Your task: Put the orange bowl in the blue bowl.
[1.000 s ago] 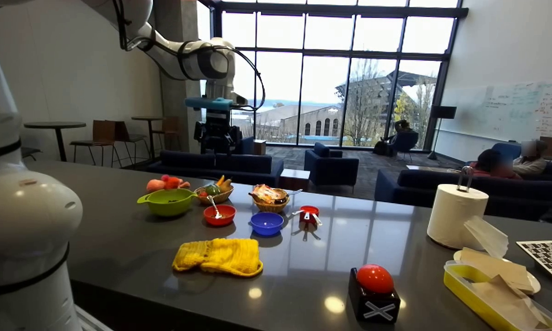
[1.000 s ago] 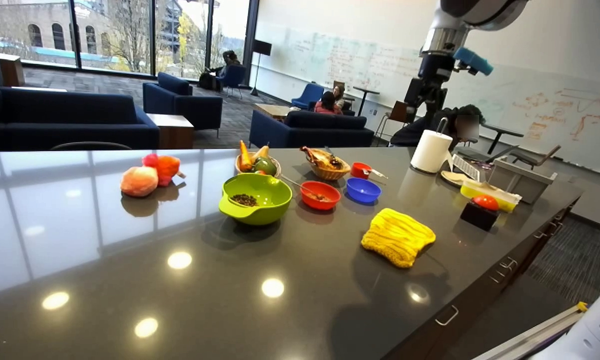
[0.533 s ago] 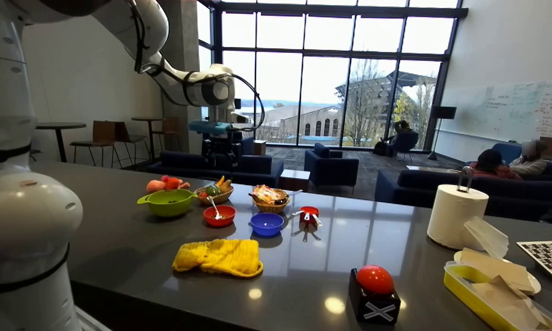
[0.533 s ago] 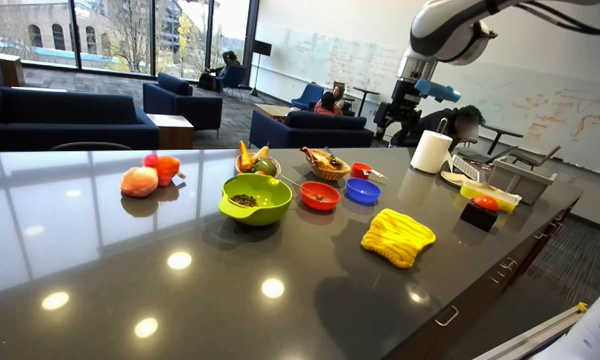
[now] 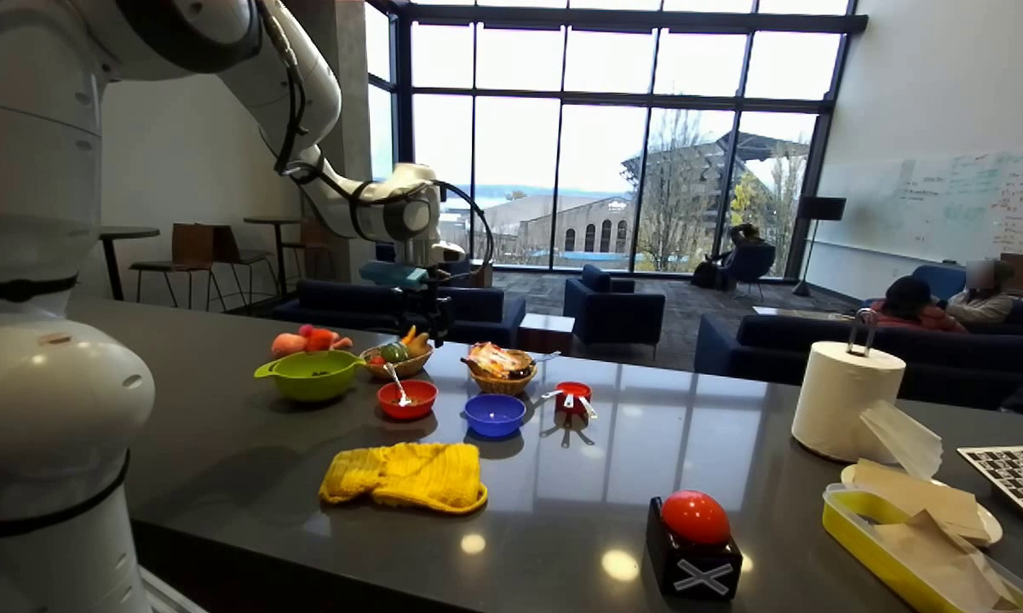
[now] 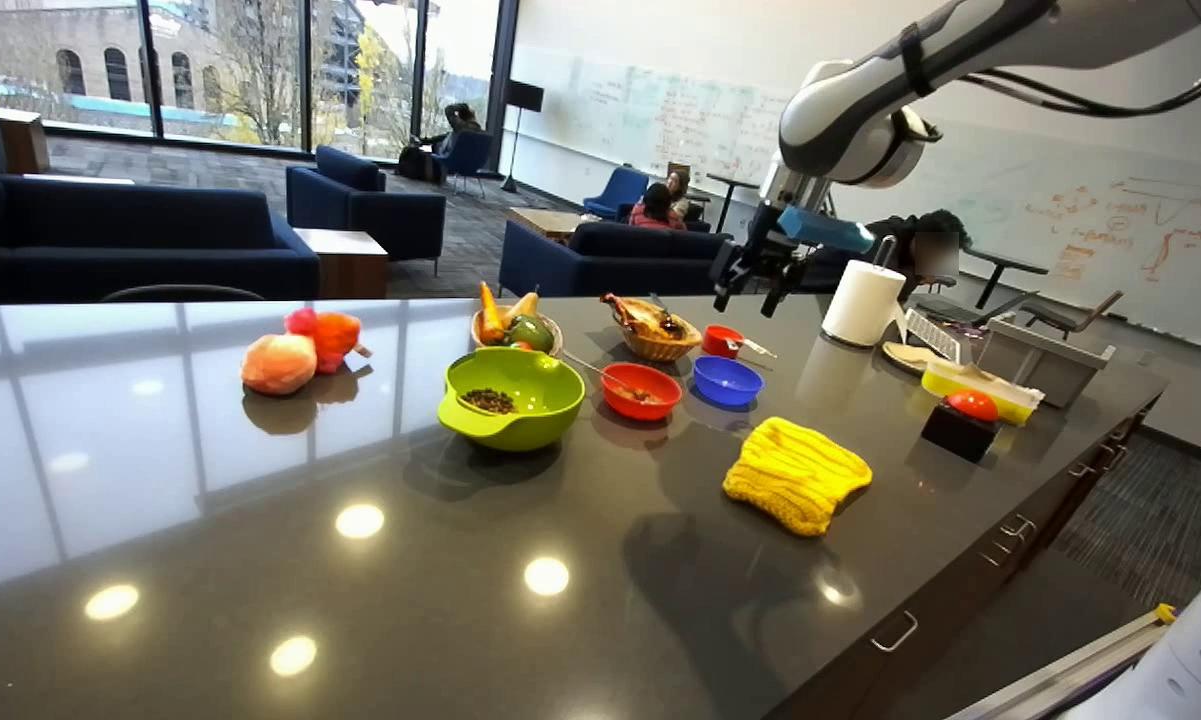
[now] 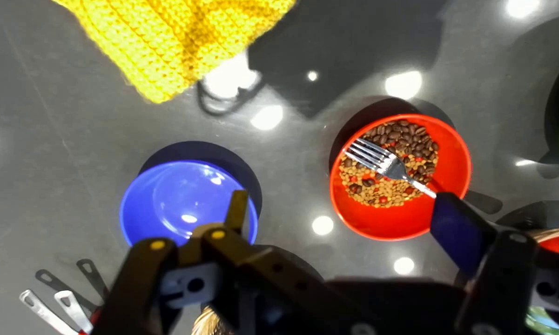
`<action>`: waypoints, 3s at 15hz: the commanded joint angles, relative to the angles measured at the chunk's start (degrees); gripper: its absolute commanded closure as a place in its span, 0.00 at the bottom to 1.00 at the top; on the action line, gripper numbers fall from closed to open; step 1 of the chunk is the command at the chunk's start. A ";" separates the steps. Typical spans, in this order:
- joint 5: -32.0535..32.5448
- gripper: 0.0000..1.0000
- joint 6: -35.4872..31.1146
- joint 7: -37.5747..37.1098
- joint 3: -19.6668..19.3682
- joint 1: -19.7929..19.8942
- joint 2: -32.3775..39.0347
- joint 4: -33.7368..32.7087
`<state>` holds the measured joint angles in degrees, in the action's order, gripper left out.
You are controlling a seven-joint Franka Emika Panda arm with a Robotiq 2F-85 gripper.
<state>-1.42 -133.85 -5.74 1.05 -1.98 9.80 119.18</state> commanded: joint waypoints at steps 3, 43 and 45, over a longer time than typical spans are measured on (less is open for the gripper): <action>1.10 0.00 -5.31 -6.25 -0.17 -1.74 7.44 -3.04; 0.40 0.98 -5.20 -9.54 -0.96 -4.04 27.95 -18.87; -0.07 1.00 -4.11 -9.23 -0.77 -3.83 27.47 -18.73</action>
<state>-0.11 -140.43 -16.36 -0.01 -6.21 38.66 99.82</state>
